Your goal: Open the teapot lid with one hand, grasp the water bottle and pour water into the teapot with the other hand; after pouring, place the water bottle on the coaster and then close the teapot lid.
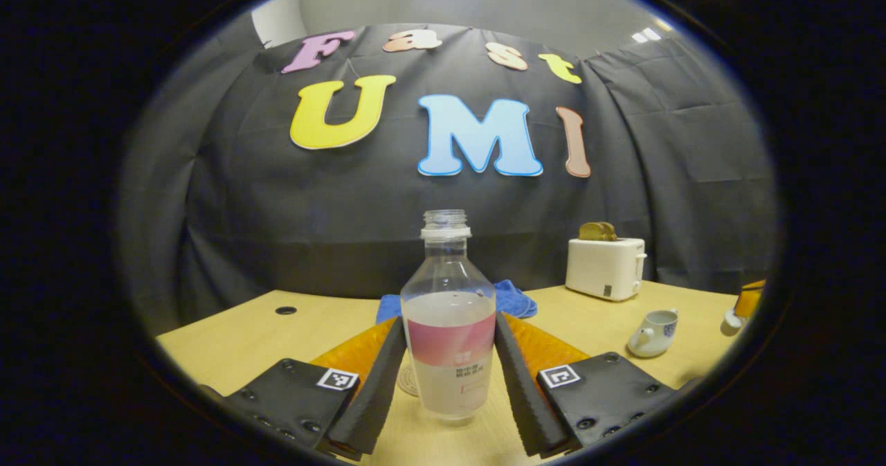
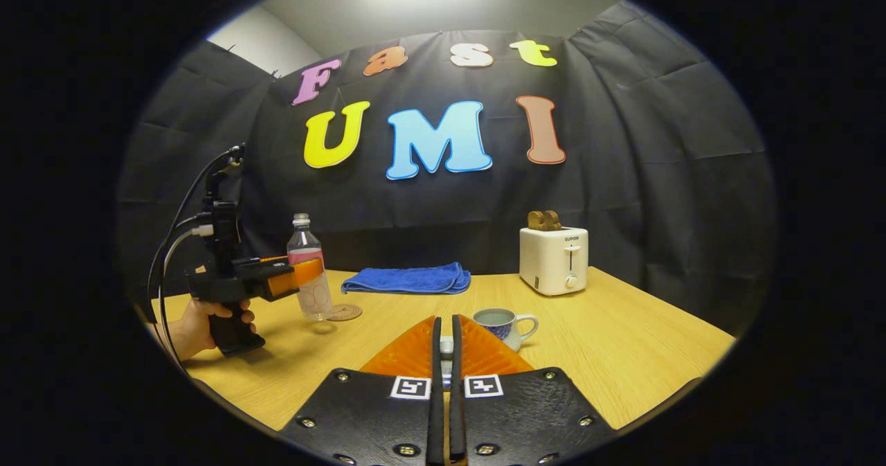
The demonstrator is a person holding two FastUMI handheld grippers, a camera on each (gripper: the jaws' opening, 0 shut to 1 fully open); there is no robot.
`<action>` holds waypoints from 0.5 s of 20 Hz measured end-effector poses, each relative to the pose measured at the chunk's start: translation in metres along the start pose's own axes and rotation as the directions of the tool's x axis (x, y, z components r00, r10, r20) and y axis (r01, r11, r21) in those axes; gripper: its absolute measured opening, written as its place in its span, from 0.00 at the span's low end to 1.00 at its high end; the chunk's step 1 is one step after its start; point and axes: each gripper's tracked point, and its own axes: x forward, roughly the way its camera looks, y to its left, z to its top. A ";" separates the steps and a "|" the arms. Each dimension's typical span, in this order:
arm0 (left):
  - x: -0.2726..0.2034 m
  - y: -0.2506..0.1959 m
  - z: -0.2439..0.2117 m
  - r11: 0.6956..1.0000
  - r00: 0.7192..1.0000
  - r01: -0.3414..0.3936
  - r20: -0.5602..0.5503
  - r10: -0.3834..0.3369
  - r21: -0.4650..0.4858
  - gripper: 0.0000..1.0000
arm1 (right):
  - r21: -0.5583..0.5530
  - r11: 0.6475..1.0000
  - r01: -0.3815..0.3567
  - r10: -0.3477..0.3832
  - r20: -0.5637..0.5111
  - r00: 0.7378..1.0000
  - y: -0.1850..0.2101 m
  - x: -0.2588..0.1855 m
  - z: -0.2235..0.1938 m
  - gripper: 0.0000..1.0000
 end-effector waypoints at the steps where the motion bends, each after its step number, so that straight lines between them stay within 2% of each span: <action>1: 0.006 0.005 0.002 1.000 1.000 -0.006 0.001 0.006 -0.018 0.86 | -0.004 1.000 0.000 0.000 -0.005 1.000 0.000 0.002 -0.001 0.03; 4: 0.022 0.012 0.004 0.999 1.000 -0.019 0.008 0.019 -0.027 0.86 | -0.003 1.000 -0.001 0.001 -0.016 1.000 -0.003 0.009 -0.006 0.03; 10: 0.057 0.011 -0.013 0.998 0.999 -0.031 -0.009 0.031 0.052 0.85 | 0.005 1.000 0.002 -0.002 -0.026 1.000 -0.007 0.013 -0.009 0.03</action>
